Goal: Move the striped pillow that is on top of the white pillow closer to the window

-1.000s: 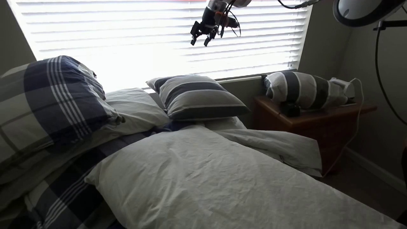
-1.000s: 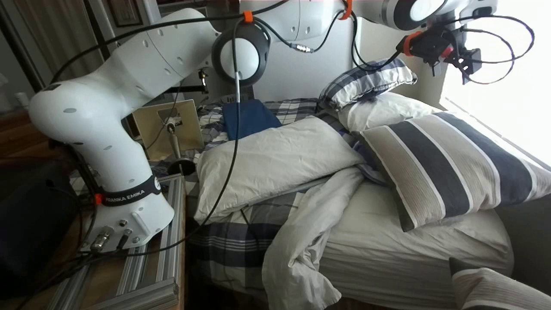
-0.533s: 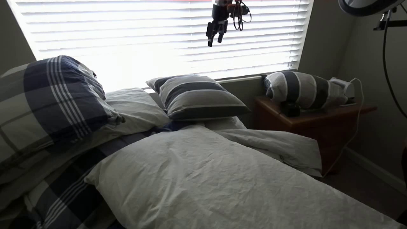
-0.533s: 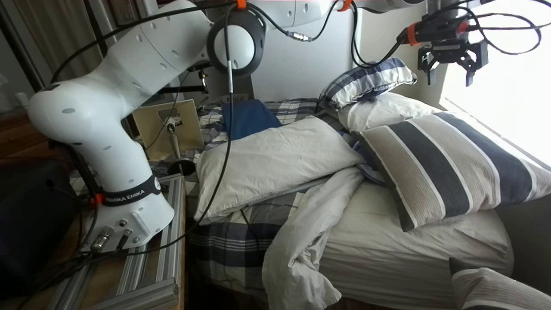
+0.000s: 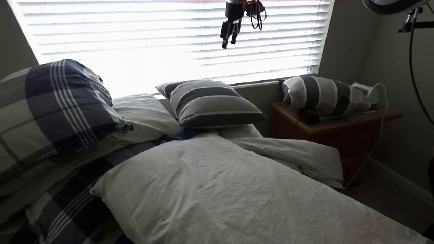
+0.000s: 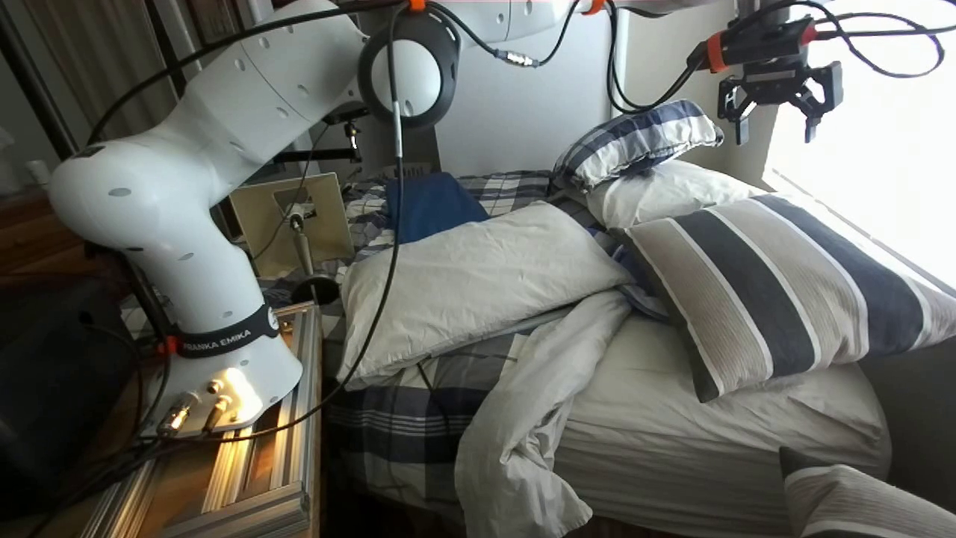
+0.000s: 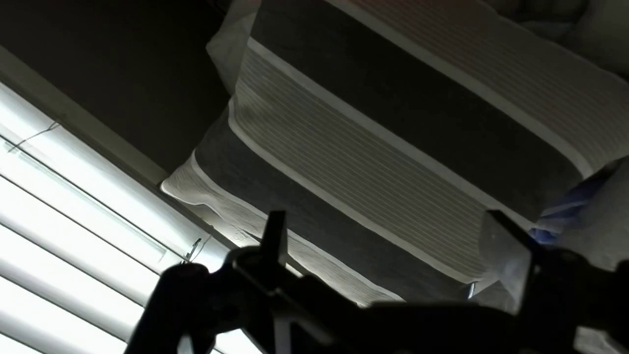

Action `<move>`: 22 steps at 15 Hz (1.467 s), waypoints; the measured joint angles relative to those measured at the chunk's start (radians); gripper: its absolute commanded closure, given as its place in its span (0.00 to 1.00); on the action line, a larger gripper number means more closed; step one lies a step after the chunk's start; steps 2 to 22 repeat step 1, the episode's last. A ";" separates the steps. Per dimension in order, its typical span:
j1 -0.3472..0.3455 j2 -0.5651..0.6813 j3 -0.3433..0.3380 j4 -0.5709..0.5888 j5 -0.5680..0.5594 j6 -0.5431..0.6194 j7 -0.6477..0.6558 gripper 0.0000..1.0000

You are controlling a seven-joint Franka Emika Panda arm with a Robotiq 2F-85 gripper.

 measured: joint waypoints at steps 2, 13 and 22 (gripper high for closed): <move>0.000 0.000 0.000 0.000 0.000 0.000 -0.001 0.00; 0.000 0.000 0.000 0.000 0.000 0.000 -0.001 0.00; 0.000 0.000 0.000 0.000 0.000 0.000 -0.001 0.00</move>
